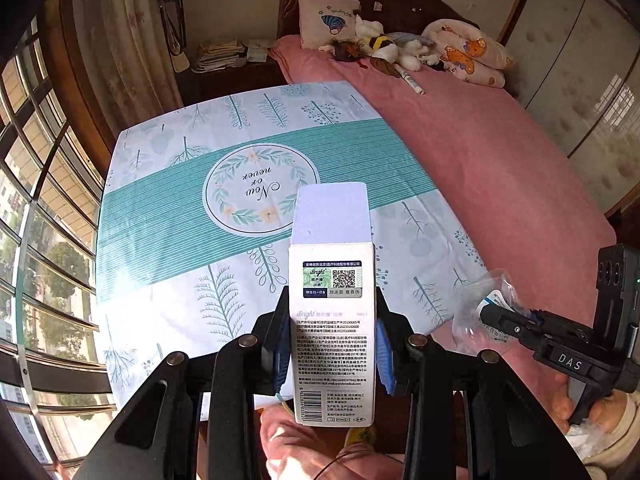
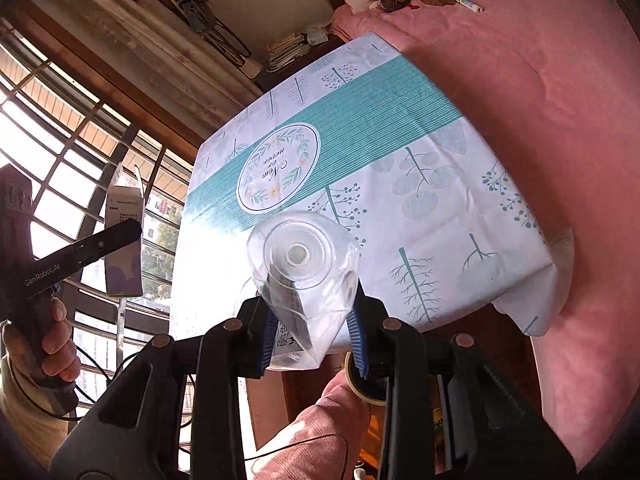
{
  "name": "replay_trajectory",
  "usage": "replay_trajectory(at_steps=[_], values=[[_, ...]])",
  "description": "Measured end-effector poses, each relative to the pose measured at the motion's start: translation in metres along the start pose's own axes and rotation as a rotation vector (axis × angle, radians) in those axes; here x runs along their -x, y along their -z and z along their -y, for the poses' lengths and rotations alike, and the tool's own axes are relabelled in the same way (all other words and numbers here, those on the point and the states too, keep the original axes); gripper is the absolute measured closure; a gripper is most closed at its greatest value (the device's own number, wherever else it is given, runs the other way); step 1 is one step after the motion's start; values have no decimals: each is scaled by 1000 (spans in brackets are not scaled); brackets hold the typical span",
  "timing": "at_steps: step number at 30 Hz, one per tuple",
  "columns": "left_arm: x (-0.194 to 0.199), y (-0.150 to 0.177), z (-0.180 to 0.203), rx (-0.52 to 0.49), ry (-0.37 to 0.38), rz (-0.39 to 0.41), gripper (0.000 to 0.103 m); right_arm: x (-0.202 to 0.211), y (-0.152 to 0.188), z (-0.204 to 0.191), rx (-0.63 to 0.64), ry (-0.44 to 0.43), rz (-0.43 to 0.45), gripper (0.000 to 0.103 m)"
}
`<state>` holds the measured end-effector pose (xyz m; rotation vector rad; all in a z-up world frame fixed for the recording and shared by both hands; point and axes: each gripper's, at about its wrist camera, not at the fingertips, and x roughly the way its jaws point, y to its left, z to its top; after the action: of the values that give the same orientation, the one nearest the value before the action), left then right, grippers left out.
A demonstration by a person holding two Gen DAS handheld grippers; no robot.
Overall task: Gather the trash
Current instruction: 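Carry the bottle and white box down over the bin with both tools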
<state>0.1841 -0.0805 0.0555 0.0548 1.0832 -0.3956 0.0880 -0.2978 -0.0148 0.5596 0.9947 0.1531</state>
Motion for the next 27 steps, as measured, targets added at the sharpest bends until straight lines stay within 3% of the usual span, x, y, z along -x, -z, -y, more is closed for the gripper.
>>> replay_trajectory(at_steps=[13,27], values=[[12,128,-12,110,-71,-22,68,-25,84,-17,107,9,-163,76],[-96,201,-52,105,-68,-223,68,-113,150,-9,118,129,-318,76]])
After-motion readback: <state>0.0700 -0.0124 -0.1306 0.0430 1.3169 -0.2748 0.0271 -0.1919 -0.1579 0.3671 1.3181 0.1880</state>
